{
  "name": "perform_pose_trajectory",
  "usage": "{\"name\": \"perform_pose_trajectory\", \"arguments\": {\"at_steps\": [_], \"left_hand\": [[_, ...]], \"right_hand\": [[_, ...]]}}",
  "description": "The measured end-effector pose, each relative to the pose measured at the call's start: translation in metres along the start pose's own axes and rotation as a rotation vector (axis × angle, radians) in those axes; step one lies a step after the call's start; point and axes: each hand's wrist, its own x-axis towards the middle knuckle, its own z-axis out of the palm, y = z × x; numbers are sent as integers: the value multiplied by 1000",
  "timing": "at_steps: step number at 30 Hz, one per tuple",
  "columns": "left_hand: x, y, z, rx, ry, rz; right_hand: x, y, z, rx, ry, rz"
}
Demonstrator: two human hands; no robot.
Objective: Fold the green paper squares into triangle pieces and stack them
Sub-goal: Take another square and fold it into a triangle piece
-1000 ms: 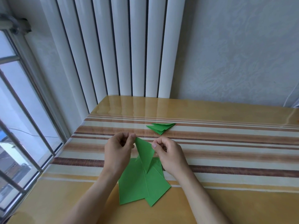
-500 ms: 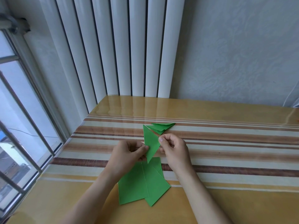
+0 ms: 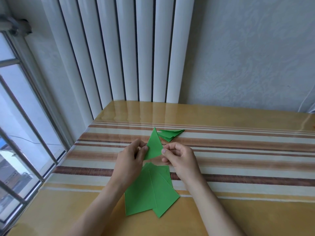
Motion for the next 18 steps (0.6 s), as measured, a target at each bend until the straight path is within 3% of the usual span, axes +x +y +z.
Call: {"name": "perform_pose_trajectory", "arguments": {"at_steps": [5,12,18], "left_hand": [[0,-2,0,-18,-6,-6],[1,-3,1,-18,10,-32],[-1,-1,1,-26,3,-42]], "right_hand": [[-3,-3,-2,33,-28,47],[-3,-2,-4,-353,-74,-24],[-3,-2,-5,-401,35,-30]]}}
